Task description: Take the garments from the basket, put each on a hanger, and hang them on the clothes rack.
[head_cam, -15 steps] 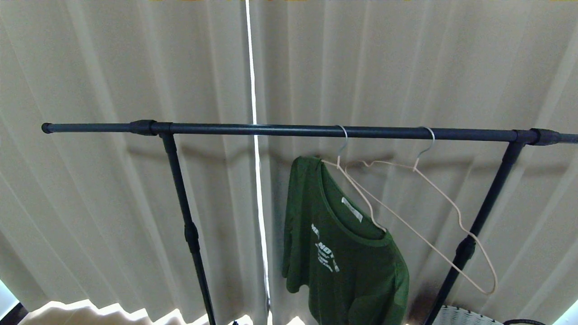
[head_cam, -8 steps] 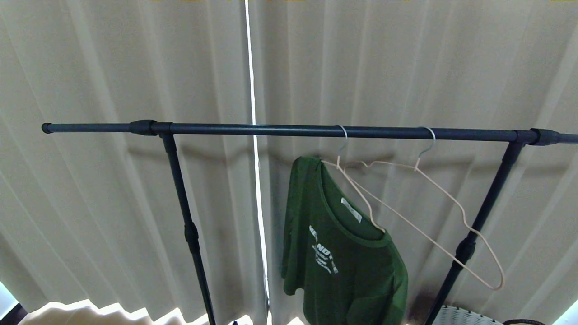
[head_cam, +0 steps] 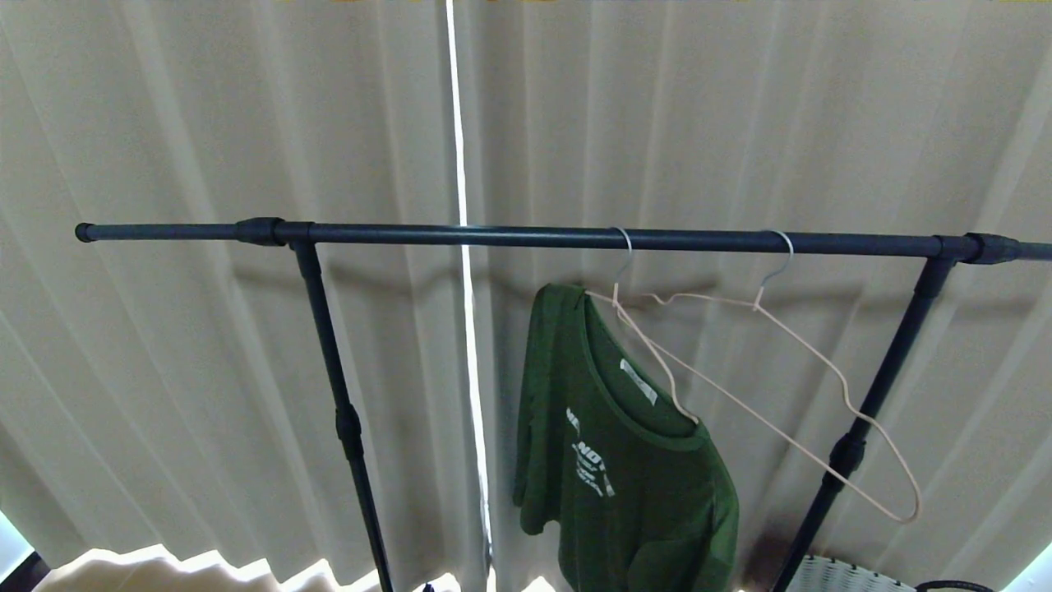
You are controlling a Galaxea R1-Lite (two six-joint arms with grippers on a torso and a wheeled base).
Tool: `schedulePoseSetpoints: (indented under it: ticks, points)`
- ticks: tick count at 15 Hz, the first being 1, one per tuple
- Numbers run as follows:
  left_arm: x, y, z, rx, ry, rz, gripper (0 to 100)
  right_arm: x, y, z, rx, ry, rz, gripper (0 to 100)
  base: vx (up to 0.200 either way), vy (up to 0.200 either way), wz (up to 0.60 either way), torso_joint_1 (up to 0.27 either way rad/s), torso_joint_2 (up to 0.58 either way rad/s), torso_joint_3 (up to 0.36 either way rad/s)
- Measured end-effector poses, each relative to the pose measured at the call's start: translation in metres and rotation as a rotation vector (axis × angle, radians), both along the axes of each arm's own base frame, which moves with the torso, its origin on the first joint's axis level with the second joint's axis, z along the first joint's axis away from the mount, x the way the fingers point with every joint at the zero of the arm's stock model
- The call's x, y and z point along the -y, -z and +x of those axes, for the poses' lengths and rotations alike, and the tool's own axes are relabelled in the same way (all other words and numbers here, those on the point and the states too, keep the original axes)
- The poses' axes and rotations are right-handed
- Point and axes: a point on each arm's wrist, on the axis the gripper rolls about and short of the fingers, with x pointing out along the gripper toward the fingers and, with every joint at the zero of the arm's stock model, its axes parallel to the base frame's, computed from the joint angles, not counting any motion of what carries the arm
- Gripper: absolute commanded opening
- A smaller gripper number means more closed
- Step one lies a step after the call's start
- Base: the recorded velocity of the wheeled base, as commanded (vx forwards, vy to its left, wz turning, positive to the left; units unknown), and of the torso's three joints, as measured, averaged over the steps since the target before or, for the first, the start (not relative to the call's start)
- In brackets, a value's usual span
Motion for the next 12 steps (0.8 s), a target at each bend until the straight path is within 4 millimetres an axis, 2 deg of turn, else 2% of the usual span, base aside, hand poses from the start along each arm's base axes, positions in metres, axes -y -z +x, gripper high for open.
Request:
schedulePoseSetpoints:
  ticks: [10, 12]
  points:
    - [0.0000, 0.0000, -0.0001, 0.000, -0.002, -0.005, 100, 0.0001, 0.0000, 0.0000, 0.000, 0.004, 0.002, 100, -0.200, 0.000, 0.00, 0.001, 0.00, 0.002]
    - [-0.0001, 0.0000, -0.0001, 0.000, -0.004, -0.007, 100, 0.0001, 0.0000, 0.0000, 0.000, 0.006, 0.002, 100, 0.000, 0.000, 0.00, 0.000, 0.00, 0.000]
